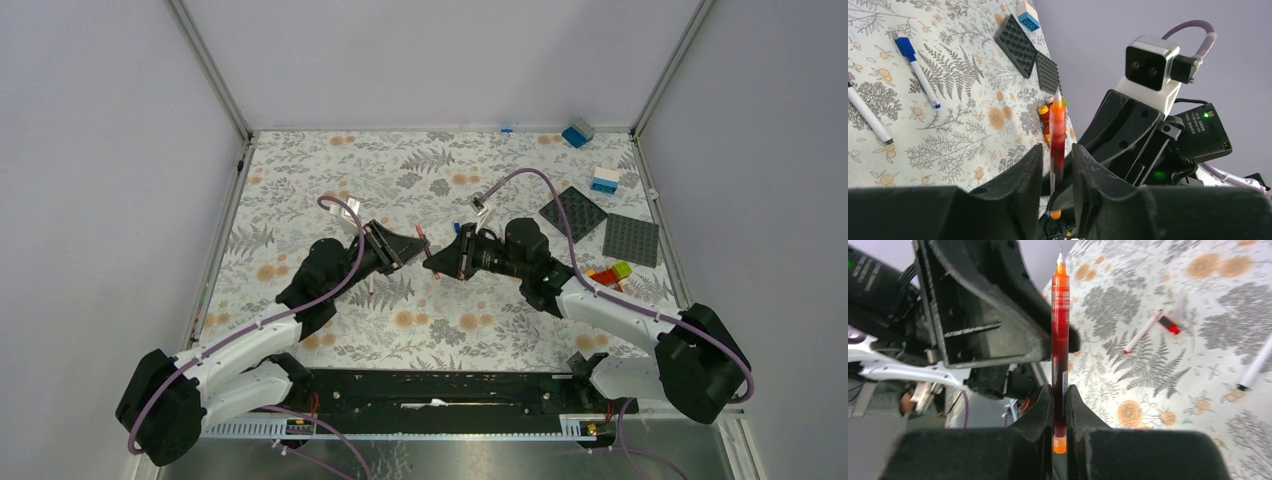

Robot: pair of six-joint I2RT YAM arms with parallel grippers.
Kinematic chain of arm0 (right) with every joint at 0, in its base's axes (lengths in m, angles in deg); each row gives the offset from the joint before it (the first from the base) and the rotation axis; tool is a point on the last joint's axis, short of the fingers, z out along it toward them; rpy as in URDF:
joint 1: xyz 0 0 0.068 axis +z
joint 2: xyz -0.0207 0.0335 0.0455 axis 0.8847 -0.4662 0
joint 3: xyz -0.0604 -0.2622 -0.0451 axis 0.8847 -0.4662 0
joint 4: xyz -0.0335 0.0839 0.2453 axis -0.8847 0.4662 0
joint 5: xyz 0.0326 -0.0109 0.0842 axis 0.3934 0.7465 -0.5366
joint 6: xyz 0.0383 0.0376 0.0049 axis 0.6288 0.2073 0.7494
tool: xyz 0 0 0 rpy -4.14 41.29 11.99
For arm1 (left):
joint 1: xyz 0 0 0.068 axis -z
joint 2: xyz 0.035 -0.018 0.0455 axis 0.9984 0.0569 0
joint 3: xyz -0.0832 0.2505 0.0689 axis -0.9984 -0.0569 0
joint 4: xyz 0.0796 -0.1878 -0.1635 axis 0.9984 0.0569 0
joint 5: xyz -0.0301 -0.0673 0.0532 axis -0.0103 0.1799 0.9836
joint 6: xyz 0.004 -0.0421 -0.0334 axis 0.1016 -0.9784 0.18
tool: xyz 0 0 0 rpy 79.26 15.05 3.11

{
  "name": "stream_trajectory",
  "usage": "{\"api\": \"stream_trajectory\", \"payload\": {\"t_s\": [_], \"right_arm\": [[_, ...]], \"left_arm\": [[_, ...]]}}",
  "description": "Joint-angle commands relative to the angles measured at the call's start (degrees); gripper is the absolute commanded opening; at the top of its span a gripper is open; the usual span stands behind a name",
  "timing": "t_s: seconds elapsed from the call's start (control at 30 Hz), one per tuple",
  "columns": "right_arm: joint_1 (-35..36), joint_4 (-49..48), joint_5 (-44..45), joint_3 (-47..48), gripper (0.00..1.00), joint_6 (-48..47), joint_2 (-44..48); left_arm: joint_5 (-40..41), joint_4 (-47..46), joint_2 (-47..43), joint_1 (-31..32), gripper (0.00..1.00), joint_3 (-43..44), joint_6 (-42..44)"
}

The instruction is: Insert the pens into the pen caps

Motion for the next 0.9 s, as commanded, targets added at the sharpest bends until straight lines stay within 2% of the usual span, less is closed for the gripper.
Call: {"api": "stream_trajectory", "payload": {"t_s": [0.0, 0.1, 0.27, 0.47, 0.67, 0.87], "right_arm": [[0.01, 6.86, 10.55, 0.71, 0.00, -6.43, 4.66], [0.04, 11.05, 15.68, 0.20, 0.00, -10.13, 6.68], [-0.17, 16.98, 25.75, -0.58, 0.00, -14.40, 7.46], [-0.14, 21.31, 35.23, -1.62, 0.00, -19.98, 6.27], [-0.14, 21.48, 35.30, -1.92, 0.00, -21.59, 5.53], [-0.22, 23.02, 37.37, -1.40, 0.00, -24.02, 5.79]], "left_arm": [[0.38, 2.13, -2.94, -0.03, 0.33, -0.50, 2.21], [3.65, 9.44, -3.93, -0.05, 0.37, 0.30, 3.26], [11.83, 24.06, -2.26, -0.04, 0.38, 4.83, 6.11], [19.95, 33.58, 2.86, -0.12, 0.44, 8.76, 7.57], [25.13, 38.50, 11.09, -1.06, 0.45, 14.01, 8.55], [26.29, 41.48, 18.60, -3.31, 0.45, 18.28, 9.31]]}}
